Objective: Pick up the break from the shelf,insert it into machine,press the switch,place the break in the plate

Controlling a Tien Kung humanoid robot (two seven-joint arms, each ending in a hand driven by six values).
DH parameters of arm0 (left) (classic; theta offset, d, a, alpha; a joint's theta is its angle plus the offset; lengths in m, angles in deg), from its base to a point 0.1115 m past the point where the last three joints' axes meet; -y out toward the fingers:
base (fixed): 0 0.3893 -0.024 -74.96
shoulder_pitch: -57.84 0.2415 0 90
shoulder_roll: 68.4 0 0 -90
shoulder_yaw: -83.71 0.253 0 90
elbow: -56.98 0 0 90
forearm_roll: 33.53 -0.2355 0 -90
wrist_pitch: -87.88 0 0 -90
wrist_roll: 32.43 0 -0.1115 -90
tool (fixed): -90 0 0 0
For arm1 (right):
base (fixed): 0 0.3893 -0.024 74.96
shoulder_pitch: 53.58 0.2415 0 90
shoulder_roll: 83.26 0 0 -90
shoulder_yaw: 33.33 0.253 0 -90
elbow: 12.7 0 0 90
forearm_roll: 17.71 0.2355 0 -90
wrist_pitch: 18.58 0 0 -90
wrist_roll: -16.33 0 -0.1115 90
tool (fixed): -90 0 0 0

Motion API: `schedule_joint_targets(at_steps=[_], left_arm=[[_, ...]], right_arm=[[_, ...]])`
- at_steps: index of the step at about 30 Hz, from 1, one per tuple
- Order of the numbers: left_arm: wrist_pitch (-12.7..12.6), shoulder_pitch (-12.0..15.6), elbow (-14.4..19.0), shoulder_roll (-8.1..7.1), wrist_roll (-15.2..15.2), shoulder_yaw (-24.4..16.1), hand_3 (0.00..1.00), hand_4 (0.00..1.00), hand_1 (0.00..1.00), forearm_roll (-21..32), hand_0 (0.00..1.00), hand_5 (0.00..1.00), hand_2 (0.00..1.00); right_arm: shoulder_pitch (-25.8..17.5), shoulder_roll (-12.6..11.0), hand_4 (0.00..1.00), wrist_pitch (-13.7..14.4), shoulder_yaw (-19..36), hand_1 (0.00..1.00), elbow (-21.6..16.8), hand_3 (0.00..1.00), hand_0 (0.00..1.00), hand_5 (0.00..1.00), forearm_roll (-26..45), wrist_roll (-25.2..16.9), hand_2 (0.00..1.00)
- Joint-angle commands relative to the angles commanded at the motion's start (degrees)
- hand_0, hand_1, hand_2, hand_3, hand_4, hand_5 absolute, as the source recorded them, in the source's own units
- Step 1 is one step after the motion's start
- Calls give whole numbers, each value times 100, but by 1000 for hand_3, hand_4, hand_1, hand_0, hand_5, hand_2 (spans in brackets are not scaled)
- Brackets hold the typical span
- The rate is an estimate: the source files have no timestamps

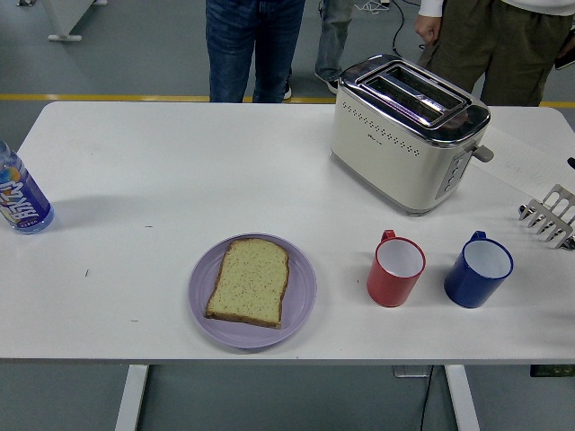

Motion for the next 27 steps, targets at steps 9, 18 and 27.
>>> schedule_joint_targets(at_steps=[9,18,27], left_arm=[[-2,-3,0,2,0,1,538,317,492,7,629,808,495],[-5,-14,0,0,-10,27,539,316,492,37,629,807,495],[-3,4,0,0,-6,21,539,317,492,17,630,807,493]], right_arm=[[-100,84,489,27,136,749,54,688,811,254,63,-26,716],[-183,145,487,29,285,748,100,684,811,253,90,-29,714],[-254,166,482,23,398,744,136,679,804,247,82,-11,711]])
